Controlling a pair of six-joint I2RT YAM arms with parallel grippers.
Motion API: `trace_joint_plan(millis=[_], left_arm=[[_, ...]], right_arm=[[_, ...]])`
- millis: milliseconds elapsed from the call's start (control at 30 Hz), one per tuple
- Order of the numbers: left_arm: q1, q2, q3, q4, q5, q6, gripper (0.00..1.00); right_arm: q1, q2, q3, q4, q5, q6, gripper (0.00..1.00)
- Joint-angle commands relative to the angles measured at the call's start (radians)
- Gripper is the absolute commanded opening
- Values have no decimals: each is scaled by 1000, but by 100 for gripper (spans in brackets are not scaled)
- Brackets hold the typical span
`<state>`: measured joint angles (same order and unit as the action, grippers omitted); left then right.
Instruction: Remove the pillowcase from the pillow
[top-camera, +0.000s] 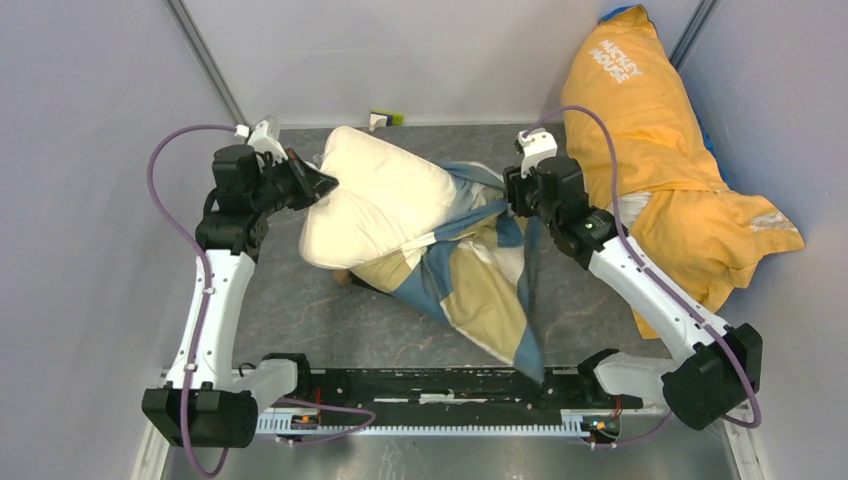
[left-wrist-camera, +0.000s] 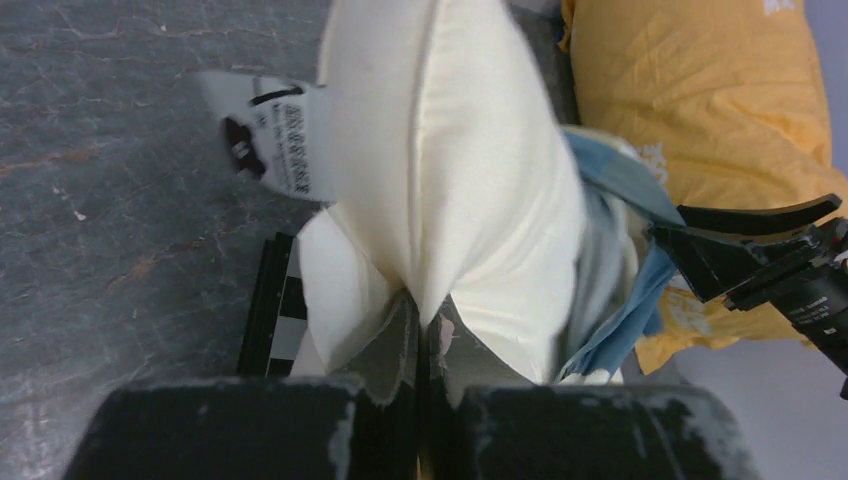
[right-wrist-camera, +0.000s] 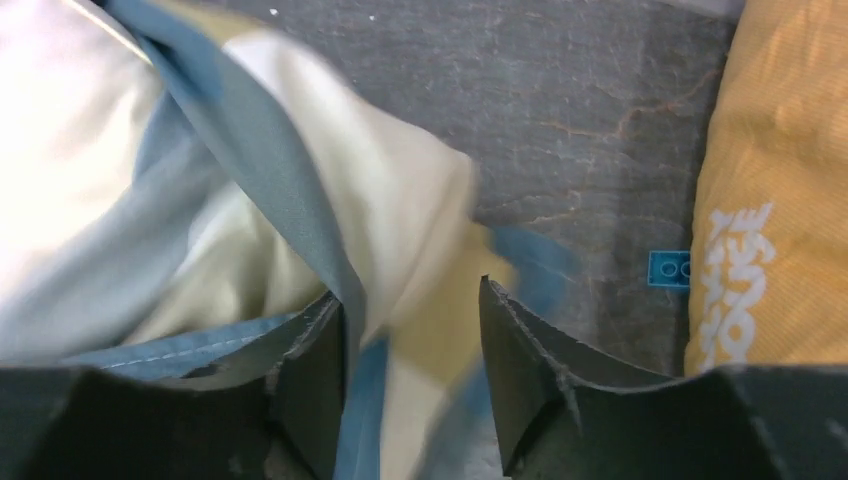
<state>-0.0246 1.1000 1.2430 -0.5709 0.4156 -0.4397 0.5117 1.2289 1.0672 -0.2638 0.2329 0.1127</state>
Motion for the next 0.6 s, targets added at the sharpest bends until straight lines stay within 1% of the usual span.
trace_joint_plan(millis=[0,33,67,100,167,233,267,333,400,567], left_arm=[[49,-45,-123,347,105,-193,2],[43,-41,-142,363,119,-210,2],[37,-35,-153,368,130,-215,2],[37,-34,-163,368,137,-216,2],[37,-35,-179,368,146,-218,2],[37,-42,-185,361,146,-224,2],[37,-46,-183,356,146,-228,2],[37,-51,-179,349,146,-233,2],[36,-50,-167,332,146,-229,2],[37,-37,-123,277,137,-206,2]], right_arm=[[-64,-36,10,-23,-177,-105,71],[-57,-25,29,-22,-225,-105,78],[-35,-17,48,-27,-264,-104,83],[-11,-7,71,-33,-269,-104,87],[78,9,114,-52,-240,-139,92],[194,19,137,-54,-192,-148,93],[233,16,138,-45,-188,-149,95],[327,-1,107,-6,-186,-155,95],[394,-29,41,41,-189,-177,92],[527,-71,-87,34,-149,-162,84]])
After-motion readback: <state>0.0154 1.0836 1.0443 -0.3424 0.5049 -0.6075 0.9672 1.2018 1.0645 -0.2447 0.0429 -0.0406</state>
